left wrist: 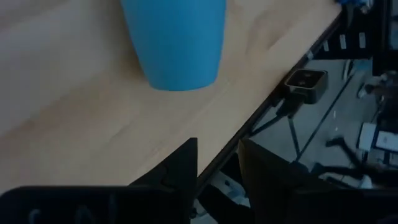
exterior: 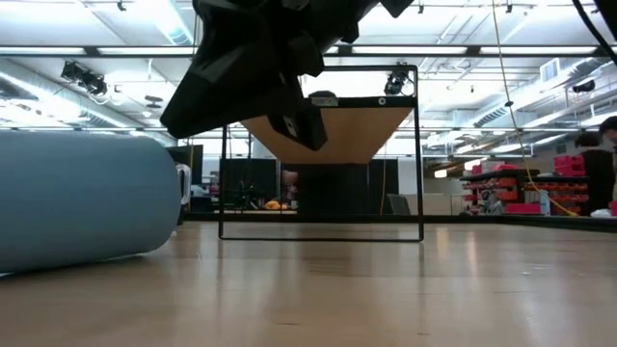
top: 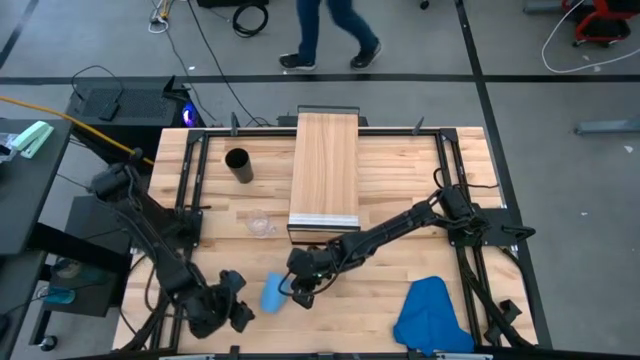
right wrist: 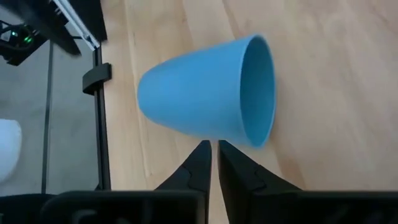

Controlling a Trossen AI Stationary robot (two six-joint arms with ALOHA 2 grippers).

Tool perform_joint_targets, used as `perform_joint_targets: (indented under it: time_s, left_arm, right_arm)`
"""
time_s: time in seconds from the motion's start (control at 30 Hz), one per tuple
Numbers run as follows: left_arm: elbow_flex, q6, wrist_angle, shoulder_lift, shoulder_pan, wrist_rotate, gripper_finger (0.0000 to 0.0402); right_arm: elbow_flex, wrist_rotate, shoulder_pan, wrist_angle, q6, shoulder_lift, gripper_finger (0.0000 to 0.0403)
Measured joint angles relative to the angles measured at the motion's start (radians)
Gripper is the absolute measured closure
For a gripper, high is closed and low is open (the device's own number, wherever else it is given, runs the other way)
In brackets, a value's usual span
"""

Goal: Stack small to large cups/mugs on shelf
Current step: Move the blue cup to the middle left of the table

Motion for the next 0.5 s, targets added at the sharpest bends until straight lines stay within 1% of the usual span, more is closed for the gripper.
perform_joint_targets:
  time_s: [0.23,0.37,0.5]
  left_arm:
    - [0.000,-0.073,0.072,0.089,0.001,0.000,0.0280]
    - [0.000,-0.090,0.098,0.119,0.014,0.001,0.0283]
    - [0.000,-0.092,0.097,0.141,0.041,0.000,0.0283]
  right_arm:
    - [0.000,0.006,-0.017,0.007,0.003,0.000,0.0354]
    - [0.000,0.045,-0.018,0.010,0.008,0.000,0.0353]
    - [0.000,0.094,-0.020,0.011,0.054,-0.001,0.0353]
